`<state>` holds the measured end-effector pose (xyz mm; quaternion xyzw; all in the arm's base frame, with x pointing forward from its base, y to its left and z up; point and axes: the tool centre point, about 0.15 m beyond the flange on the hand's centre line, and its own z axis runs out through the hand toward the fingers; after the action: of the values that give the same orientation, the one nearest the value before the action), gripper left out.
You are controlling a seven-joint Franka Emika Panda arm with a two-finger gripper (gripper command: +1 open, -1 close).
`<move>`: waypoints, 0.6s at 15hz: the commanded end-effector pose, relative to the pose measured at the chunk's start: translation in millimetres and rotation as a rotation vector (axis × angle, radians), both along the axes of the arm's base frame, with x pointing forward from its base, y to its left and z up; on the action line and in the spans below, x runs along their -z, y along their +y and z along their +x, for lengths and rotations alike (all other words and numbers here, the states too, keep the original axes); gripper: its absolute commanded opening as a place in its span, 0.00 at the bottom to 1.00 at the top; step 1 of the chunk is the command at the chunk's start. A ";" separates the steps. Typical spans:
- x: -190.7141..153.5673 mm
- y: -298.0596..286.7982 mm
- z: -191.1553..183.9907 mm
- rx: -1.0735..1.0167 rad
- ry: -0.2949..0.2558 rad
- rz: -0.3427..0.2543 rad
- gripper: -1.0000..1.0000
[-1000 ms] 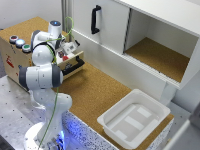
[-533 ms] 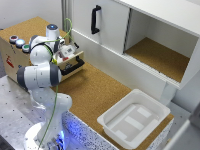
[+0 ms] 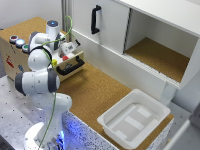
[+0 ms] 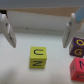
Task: Move to the drawer and place the yellow object
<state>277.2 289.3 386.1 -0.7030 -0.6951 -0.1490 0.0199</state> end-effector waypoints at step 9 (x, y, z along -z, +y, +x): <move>-111.9 4.7 -52.8 -0.011 0.177 0.061 1.00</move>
<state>262.9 296.9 423.3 -0.7141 -0.6776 -0.1685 0.0495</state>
